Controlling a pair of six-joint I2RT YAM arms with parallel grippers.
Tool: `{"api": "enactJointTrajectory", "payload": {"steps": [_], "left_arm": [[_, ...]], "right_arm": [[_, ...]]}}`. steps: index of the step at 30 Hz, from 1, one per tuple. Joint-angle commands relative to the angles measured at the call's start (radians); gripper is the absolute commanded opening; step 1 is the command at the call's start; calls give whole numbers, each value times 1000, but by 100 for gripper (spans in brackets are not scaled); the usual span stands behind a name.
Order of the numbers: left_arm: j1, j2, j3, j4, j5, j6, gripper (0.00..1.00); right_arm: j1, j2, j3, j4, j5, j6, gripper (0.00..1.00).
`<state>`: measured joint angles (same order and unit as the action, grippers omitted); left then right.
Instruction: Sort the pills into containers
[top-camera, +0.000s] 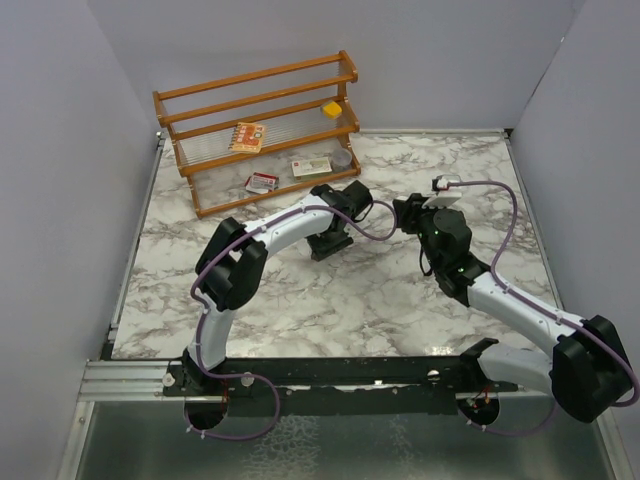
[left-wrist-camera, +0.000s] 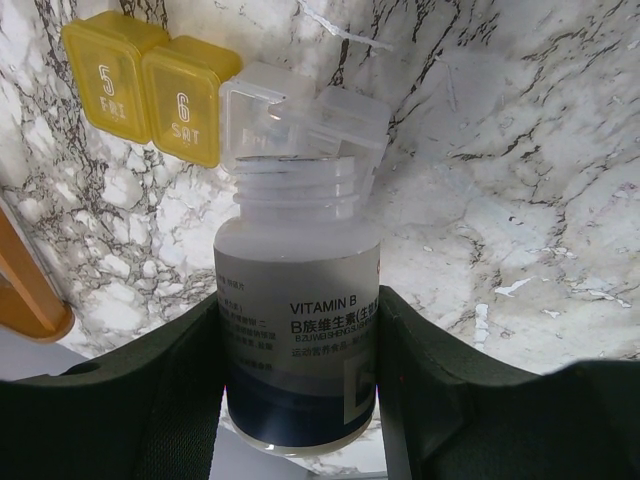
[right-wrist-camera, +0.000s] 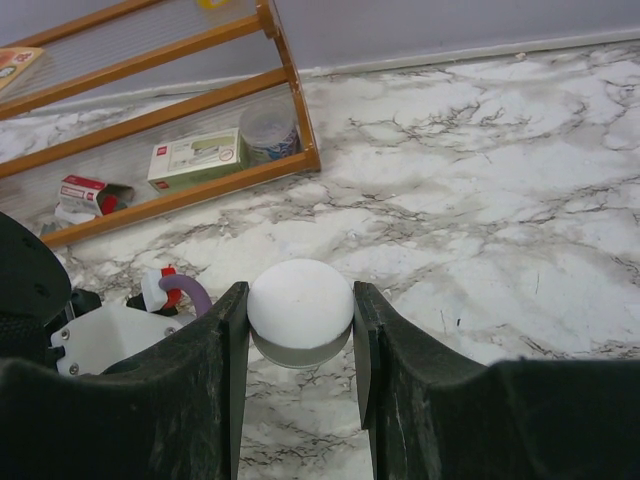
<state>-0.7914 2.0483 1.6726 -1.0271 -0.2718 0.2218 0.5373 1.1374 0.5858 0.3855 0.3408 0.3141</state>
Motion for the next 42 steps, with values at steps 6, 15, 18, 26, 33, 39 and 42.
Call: {"api": "enactJointTrajectory", "payload": {"steps": [6, 15, 18, 26, 33, 39, 42], "left_arm": [[-26, -5, 9, -44, 38, 17, 0], [-27, 25, 20, -84, 47, 17, 0], [-27, 33, 19, -88, 49, 19, 0], [-26, 52, 37, -89, 23, 28, 0], [-25, 52, 62, -89, 3, 35, 0], [-22, 85, 92, -126, 3, 46, 0], [-19, 126, 129, -170, -4, 54, 0]], "right_arm": [[-10, -20, 0, 19, 18, 29, 1], [-11, -30, -3, 14, 12, 31, 1], [-11, -29, -4, 13, 10, 29, 1], [-11, -30, -7, 16, -5, 31, 1], [-13, -29, -9, 18, -10, 29, 1], [-13, -15, -7, 22, -22, 34, 1], [-13, -14, -8, 24, -24, 34, 1]]}}
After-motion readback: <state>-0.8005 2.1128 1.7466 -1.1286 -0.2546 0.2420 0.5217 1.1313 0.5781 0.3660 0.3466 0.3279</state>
